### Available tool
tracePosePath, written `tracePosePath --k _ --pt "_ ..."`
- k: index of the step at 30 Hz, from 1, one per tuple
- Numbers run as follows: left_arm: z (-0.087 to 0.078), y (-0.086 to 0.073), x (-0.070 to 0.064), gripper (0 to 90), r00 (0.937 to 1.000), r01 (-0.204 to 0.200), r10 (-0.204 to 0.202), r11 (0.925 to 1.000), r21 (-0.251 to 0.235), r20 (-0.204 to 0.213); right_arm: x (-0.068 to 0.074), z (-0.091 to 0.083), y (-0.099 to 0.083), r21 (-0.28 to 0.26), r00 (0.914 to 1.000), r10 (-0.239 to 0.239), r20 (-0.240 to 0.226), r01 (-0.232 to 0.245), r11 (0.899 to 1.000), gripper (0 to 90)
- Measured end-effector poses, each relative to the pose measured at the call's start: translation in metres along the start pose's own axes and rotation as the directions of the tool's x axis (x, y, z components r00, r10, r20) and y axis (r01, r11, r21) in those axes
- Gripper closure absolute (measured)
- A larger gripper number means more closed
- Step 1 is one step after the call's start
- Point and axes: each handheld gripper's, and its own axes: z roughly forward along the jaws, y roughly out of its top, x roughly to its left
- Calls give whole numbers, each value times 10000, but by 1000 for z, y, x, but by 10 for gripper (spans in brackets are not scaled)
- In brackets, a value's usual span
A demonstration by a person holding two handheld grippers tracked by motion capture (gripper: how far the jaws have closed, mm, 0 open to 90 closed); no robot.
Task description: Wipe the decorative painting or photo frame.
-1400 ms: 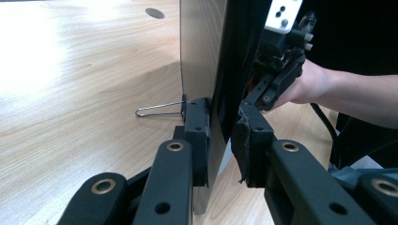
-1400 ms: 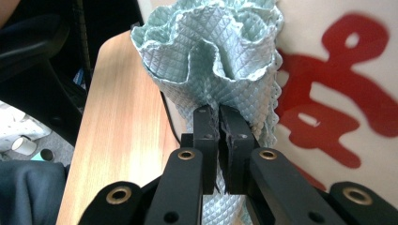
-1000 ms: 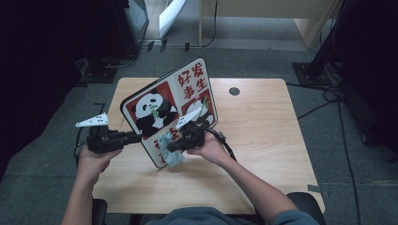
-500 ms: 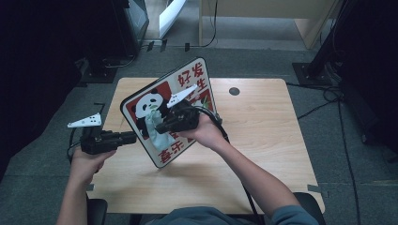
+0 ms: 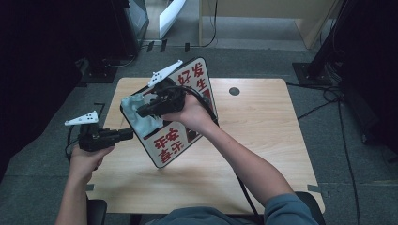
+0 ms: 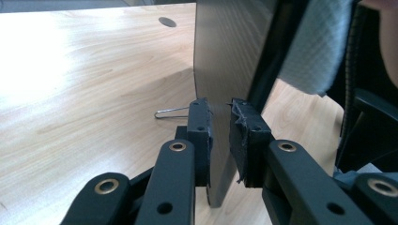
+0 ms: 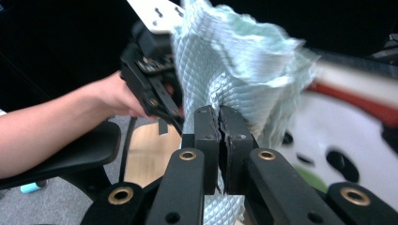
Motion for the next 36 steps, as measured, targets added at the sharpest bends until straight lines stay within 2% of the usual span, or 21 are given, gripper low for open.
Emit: tracePosePath --k 4,10,22,36 --pt "4 2 3 786 10000 -75 75 10000 -35 20 4 3 11 42 9997 -232 67 232 9997 877" --pt "7 4 4 784 9996 -134 136 9999 -85 242 1 8 12 158 9999 -117 103 116 9998 876" --pt "7 4 5 777 9995 -58 60 10000 -70 297 -4 16 -4 305 10000 25 16 -25 9995 875" --pt "7 3 5 777 9996 -150 151 9999 -46 256 -6 25 -24 327 9995 208 -221 -201 9993 875"
